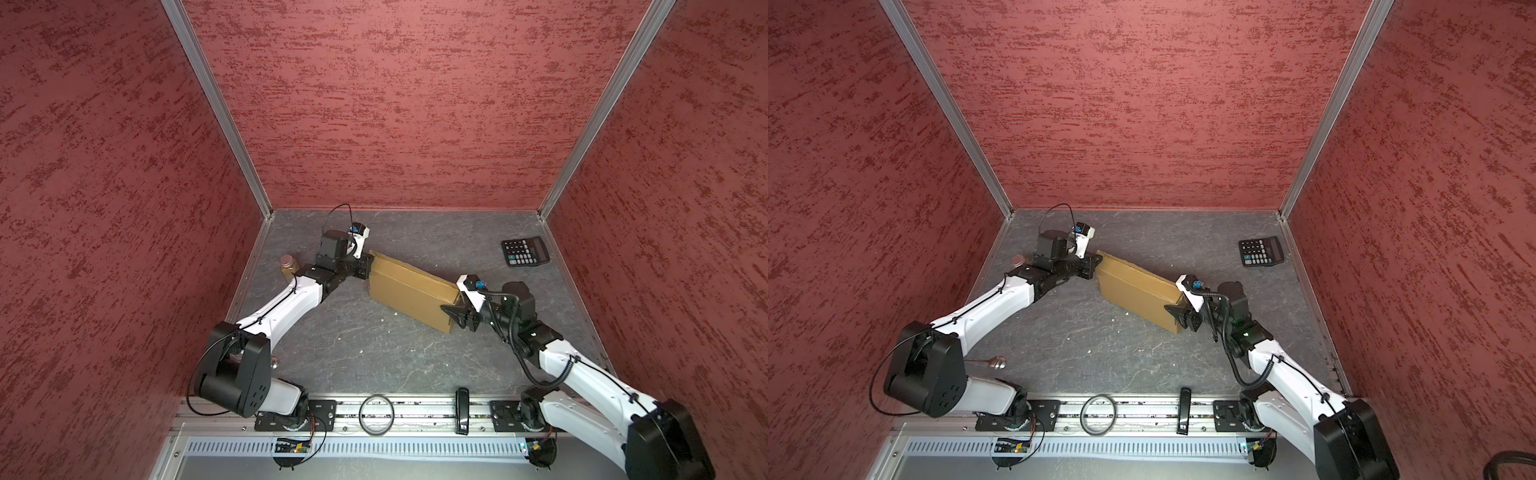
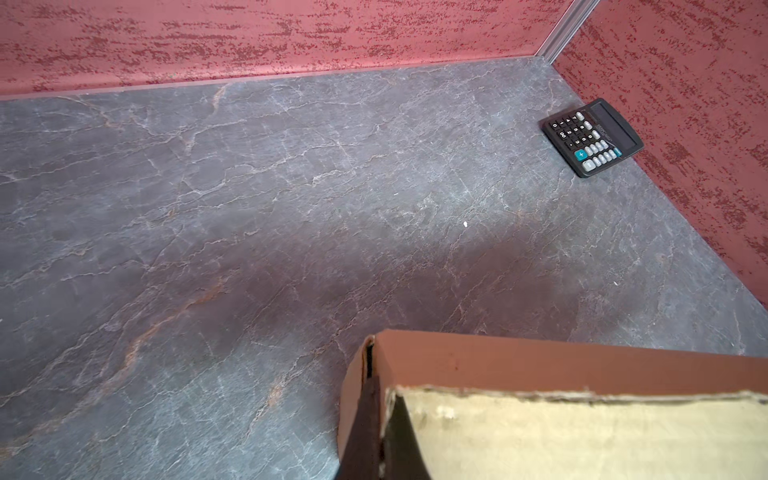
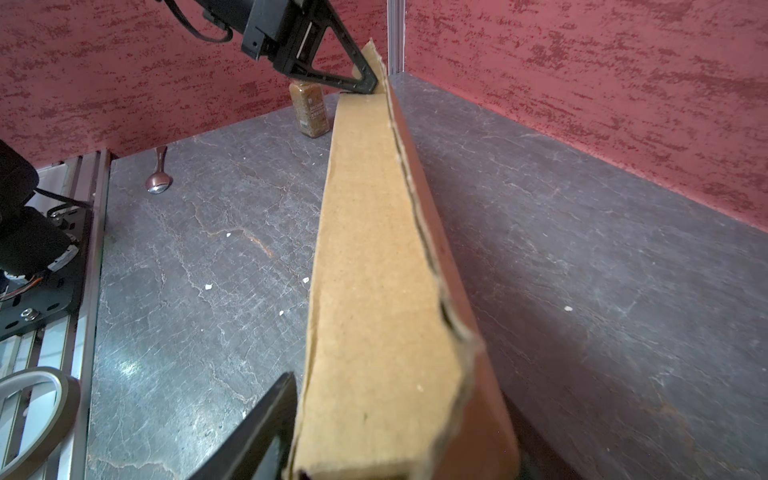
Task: Fold the paper box
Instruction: 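Release the box's near end with the right gripper and lift away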
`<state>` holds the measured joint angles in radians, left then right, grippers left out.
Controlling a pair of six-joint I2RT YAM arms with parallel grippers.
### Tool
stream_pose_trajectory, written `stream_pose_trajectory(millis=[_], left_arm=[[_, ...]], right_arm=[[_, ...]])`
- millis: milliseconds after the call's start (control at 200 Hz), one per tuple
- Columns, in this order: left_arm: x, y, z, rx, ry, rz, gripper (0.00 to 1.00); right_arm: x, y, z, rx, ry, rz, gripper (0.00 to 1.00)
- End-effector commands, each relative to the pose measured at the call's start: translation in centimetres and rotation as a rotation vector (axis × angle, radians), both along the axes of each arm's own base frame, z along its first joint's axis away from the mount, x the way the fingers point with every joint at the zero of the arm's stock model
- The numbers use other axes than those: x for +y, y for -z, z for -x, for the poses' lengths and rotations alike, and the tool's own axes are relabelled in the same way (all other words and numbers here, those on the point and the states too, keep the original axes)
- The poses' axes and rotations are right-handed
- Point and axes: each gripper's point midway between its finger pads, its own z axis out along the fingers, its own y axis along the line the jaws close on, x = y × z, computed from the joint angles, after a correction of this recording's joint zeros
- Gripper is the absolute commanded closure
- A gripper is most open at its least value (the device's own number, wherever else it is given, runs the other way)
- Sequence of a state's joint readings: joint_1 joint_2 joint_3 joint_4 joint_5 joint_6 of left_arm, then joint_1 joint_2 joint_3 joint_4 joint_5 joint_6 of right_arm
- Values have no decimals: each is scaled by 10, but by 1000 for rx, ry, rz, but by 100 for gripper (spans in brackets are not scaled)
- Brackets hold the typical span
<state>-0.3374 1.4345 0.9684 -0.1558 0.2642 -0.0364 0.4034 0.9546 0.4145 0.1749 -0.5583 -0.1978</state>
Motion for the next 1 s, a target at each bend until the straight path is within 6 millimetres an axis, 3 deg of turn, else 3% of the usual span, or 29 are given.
stream_pose_trajectory(millis=[0, 551, 756, 997], left_arm=[[2, 17, 3, 51, -16, -33, 100], [-3, 18, 7, 48, -11, -49, 100], [-4, 16, 9, 44, -9, -53, 100], [-6, 18, 12, 48, -4, -52, 100]], right_arm=[[-3, -3, 2, 3, 26, -17, 33], [-8, -16, 8, -15, 43, -30, 29], [-12, -39, 11, -76, 62, -50, 28], [-15, -84, 15, -84, 87, -123, 34]])
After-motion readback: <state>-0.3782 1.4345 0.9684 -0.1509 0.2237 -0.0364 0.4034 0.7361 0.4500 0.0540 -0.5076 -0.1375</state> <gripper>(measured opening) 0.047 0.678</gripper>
